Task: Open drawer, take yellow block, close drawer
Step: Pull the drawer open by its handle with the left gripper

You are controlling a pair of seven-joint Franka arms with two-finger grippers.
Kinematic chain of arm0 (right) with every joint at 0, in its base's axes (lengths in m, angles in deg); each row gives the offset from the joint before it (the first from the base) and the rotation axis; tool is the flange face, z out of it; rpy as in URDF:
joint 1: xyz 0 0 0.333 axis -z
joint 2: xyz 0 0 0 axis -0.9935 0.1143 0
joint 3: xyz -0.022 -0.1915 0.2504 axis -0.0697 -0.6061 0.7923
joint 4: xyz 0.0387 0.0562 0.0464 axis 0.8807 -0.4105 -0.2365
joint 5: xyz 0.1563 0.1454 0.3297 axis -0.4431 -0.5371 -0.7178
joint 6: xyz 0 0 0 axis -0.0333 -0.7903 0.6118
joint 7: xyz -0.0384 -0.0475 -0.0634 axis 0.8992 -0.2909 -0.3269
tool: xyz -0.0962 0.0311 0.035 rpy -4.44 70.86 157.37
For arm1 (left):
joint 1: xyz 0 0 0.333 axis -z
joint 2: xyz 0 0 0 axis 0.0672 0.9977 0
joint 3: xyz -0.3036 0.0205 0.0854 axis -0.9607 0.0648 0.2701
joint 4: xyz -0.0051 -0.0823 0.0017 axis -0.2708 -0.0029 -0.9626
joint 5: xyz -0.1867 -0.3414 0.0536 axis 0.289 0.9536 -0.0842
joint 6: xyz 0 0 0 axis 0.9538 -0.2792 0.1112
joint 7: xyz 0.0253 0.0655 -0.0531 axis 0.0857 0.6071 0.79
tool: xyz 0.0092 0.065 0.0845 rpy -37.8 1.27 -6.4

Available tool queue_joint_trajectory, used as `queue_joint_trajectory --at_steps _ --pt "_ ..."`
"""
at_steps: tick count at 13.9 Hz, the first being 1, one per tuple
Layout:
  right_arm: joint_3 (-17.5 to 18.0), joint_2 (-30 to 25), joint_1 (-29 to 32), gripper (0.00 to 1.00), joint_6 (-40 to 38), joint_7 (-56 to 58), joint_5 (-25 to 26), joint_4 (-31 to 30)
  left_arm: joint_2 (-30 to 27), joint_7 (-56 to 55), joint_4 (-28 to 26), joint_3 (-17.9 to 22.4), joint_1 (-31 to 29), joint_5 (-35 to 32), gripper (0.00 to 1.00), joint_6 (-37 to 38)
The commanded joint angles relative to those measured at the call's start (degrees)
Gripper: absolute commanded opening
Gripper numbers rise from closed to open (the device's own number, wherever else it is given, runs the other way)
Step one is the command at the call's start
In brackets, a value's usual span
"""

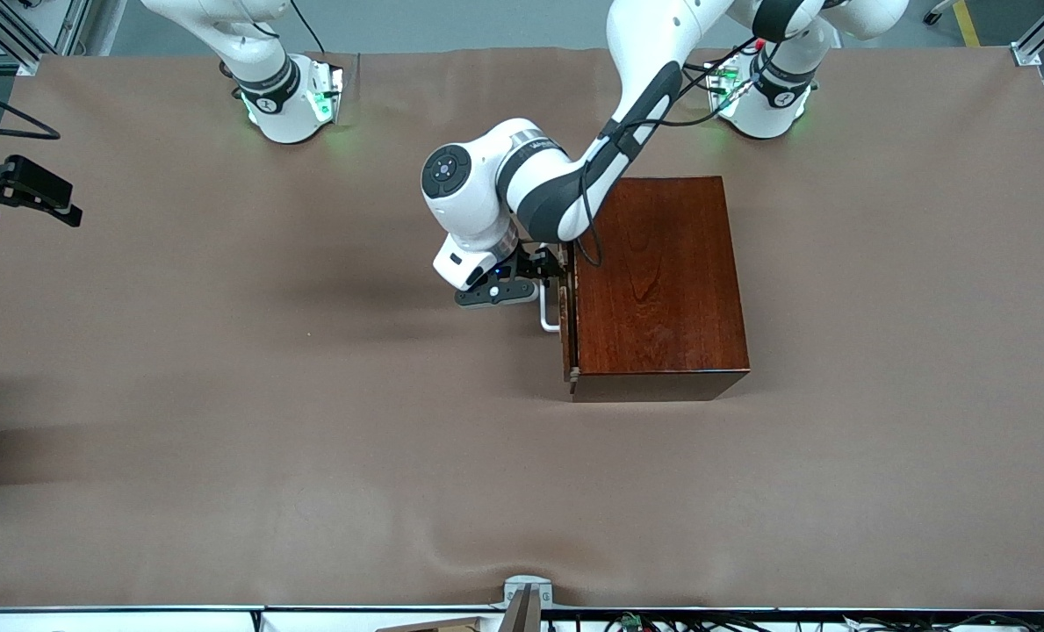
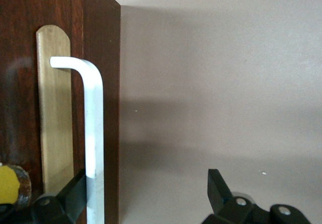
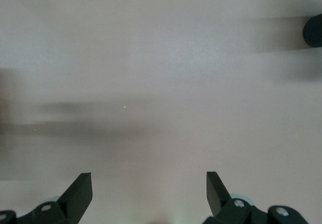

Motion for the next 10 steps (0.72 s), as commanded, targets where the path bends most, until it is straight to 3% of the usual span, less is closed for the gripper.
queue_joint_trajectory --at_steps 1,10 --pt "0.16 -0.48 0.43 1.0 -0.01 0.02 -0.34 0.14 2.38 -1.36 2.73 -0.3 1.07 1.44 1.0 -4.72" --pt "0.16 -0.48 1.31 1.0 -0.01 0.38 -0.95 0.14 2.38 -3.21 3.08 -0.47 2.04 4.33 1.0 -8.94"
